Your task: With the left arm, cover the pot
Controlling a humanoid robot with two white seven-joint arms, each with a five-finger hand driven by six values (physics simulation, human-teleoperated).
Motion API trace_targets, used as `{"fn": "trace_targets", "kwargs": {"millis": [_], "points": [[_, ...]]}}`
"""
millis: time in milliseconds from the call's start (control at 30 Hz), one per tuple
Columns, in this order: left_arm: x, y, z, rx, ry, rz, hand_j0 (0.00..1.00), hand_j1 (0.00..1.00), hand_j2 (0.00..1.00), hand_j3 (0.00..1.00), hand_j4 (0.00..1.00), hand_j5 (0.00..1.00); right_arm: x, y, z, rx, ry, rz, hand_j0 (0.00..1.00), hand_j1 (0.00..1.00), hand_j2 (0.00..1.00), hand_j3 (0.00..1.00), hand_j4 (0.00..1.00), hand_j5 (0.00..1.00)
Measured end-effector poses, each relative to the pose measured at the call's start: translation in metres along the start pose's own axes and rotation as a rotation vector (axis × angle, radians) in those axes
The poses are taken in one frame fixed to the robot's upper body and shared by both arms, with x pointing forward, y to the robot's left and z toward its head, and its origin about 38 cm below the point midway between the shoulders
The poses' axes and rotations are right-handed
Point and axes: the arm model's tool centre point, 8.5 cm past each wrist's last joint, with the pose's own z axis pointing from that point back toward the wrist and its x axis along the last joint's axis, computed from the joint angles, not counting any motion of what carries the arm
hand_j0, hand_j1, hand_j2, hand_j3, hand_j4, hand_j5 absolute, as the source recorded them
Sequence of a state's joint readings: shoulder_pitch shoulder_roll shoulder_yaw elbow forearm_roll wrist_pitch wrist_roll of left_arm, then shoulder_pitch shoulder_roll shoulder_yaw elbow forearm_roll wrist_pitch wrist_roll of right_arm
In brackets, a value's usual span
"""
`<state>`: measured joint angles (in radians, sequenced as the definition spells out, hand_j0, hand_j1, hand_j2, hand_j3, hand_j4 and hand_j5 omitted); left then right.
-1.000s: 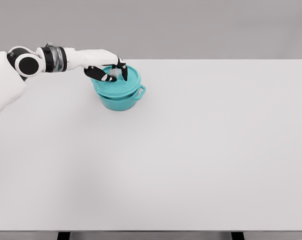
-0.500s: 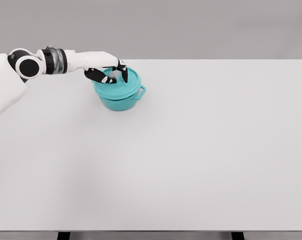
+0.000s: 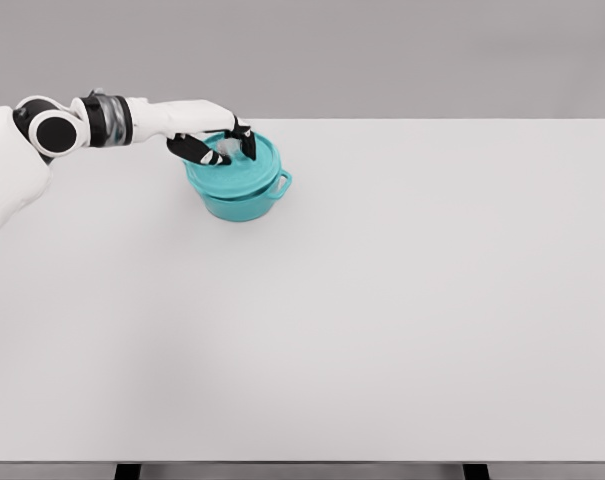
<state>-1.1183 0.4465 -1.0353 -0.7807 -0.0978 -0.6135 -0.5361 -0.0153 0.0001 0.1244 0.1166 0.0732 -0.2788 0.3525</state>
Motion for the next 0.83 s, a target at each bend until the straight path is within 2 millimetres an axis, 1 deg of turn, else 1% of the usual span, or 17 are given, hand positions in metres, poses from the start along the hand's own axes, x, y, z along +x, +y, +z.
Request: {"fn": "trace_targets", "kwargs": {"millis": [33,67,100,333,400,433,467,500,533,567,600,633,667,700,767,833], "points": [[0.0,0.001,0.0,0.004,0.0,0.0,0.87,0.87,0.87,0.87,0.87,0.87,0.0,0.0,0.0,0.0,0.0,0.0,1.0,1.0,1.0,1.0,1.0,1.0],[0.0,0.001,0.0,0.006,0.0,0.001,0.95,0.95,0.95,0.95,0.95,0.95,0.0,0.0,0.0,0.0,0.0,0.0,1.0,1.0,1.0,1.0,1.0,1.0],[0.0,0.002,0.001,0.008,0.0,0.001,0.99,0.99,0.99,0.99,0.99,0.99,0.0,0.0,0.0,0.0,0.0,0.0,1.0,1.0,1.0,1.0,1.0,1.0],[-0.001,0.002,0.003,0.012,0.003,0.002,1.0,1.0,1.0,1.0,1.0,1.0,0.0,0.0,0.0,0.0,0.0,0.0,1.0,1.0,1.0,1.0,1.0,1.0],[0.0,0.005,0.006,0.021,-0.003,-0.004,1.0,1.0,1.0,1.0,1.0,1.0,0.0,0.0,0.0,0.0,0.0,0.0,1.0,1.0,1.0,1.0,1.0,1.0],[0.0,0.01,0.012,0.039,-0.006,-0.01,1.0,1.0,1.0,1.0,1.0,1.0,0.0,0.0,0.0,0.0,0.0,0.0,1.0,1.0,1.0,1.0,1.0,1.0],[-0.001,0.014,0.024,0.062,-0.005,-0.016,1.0,1.0,1.0,1.0,1.0,1.0,0.0,0.0,0.0,0.0,0.0,0.0,1.0,1.0,1.0,1.0,1.0,1.0],[-0.002,0.012,0.037,0.08,-0.011,-0.012,1.0,1.0,1.0,1.0,1.0,1.0,0.0,0.0,0.0,0.0,0.0,0.0,1.0,1.0,1.0,1.0,1.0,1.0],[-0.003,0.005,0.056,0.099,-0.023,0.003,1.0,1.0,1.0,1.0,1.0,1.0,0.0,0.0,0.0,0.0,0.0,0.0,1.0,1.0,1.0,1.0,1.0,1.0],[-0.003,-0.012,0.078,0.102,-0.039,0.028,1.0,1.0,1.0,1.0,1.0,1.0,0.0,0.0,0.0,0.0,0.0,0.0,1.0,1.0,1.0,1.0,1.0,1.0],[0.002,-0.018,0.105,0.108,-0.051,0.027,1.0,1.0,1.0,1.0,1.0,1.0,0.0,0.0,0.0,0.0,0.0,0.0,1.0,1.0,1.0,1.0,1.0,1.0],[0.005,-0.044,0.128,0.094,-0.058,0.07,1.0,1.0,1.0,1.0,1.0,1.0,0.0,0.0,0.0,0.0,0.0,0.0,1.0,1.0,1.0,1.0,1.0,1.0],[0.008,-0.074,0.145,0.068,-0.06,0.114,1.0,1.0,1.0,1.0,1.0,1.0,0.0,0.0,0.0,0.0,0.0,0.0,1.0,1.0,1.0,1.0,1.0,1.0],[0.013,-0.094,0.158,0.049,-0.061,0.135,1.0,1.0,1.0,1.0,1.0,1.0,0.0,0.0,0.0,0.0,0.0,0.001,1.0,1.0,1.0,1.0,1.0,1.0],[0.022,-0.076,0.178,0.086,-0.066,0.101,1.0,1.0,1.0,1.0,1.0,1.0,0.0,0.0,0.0,0.0,0.0,0.0,1.0,1.0,1.0,1.0,1.0,1.0],[0.029,-0.063,0.187,0.107,-0.073,0.073,1.0,1.0,1.0,1.0,1.0,1.0,0.0,0.0,0.0,0.0,0.0,0.0,1.0,1.0,1.0,1.0,1.0,1.0]]}}
